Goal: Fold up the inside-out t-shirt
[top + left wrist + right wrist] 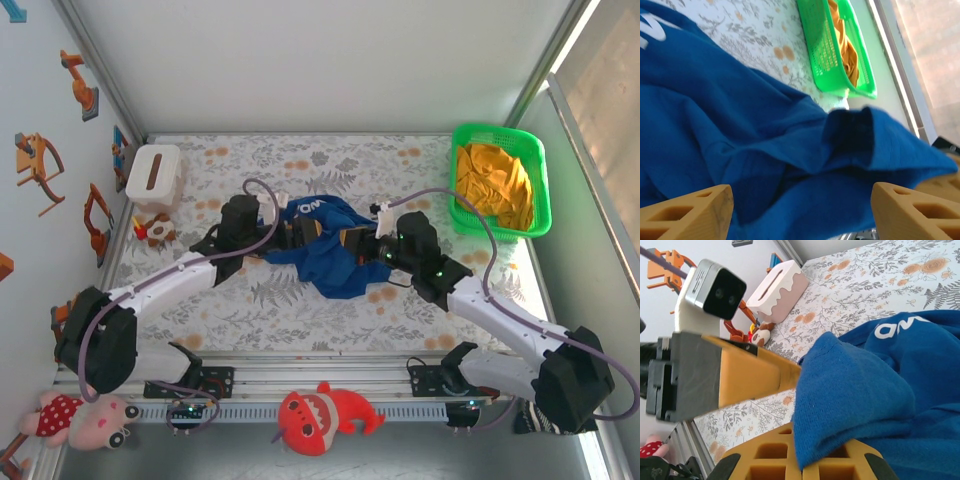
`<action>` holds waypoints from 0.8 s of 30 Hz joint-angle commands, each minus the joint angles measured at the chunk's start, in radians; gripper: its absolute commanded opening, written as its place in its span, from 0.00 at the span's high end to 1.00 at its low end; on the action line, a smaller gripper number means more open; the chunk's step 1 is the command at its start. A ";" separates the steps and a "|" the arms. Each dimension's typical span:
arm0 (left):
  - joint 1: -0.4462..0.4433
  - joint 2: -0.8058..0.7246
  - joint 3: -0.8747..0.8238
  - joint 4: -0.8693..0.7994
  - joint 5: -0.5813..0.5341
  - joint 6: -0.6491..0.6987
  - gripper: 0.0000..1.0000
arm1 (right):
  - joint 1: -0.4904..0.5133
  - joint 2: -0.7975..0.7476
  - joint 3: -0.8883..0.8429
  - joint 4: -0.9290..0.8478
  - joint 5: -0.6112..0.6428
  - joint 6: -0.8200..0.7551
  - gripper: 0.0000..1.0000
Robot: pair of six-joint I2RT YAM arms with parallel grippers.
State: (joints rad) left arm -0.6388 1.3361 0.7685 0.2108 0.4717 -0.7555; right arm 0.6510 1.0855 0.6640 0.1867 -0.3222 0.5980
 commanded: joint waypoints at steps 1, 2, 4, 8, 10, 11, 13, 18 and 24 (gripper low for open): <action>-0.024 -0.023 -0.037 -0.024 -0.104 0.017 0.26 | -0.008 -0.020 -0.021 0.037 0.003 0.015 1.00; -0.029 -0.024 -0.047 -0.024 -0.127 0.013 0.25 | -0.010 -0.026 -0.024 0.036 0.008 0.014 1.00; -0.033 -0.023 -0.059 -0.021 -0.152 0.016 0.25 | -0.010 -0.033 -0.029 0.033 0.012 0.017 1.00; -0.034 0.004 -0.069 0.022 -0.140 0.026 0.25 | -0.011 -0.035 -0.029 0.026 0.015 0.018 1.00; -0.036 0.017 -0.077 0.066 -0.121 0.025 0.26 | -0.013 -0.033 -0.028 0.026 0.017 0.020 1.00; -0.039 0.023 -0.083 0.092 -0.109 0.022 0.27 | -0.013 -0.032 -0.026 0.025 0.017 0.020 1.00; -0.042 0.036 -0.089 0.131 -0.091 0.015 0.28 | -0.013 -0.029 -0.024 0.024 0.018 0.020 1.00; -0.064 0.074 -0.099 0.188 -0.074 -0.006 0.34 | -0.014 -0.027 -0.020 0.022 0.024 0.019 1.00; -0.070 0.112 -0.087 0.234 -0.080 -0.023 0.94 | -0.015 -0.037 -0.031 0.003 0.040 0.019 1.00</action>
State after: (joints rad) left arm -0.7067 1.4410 0.6773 0.3843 0.3801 -0.7734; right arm 0.6441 1.0737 0.6407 0.1905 -0.3107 0.6064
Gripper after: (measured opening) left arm 0.158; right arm 0.045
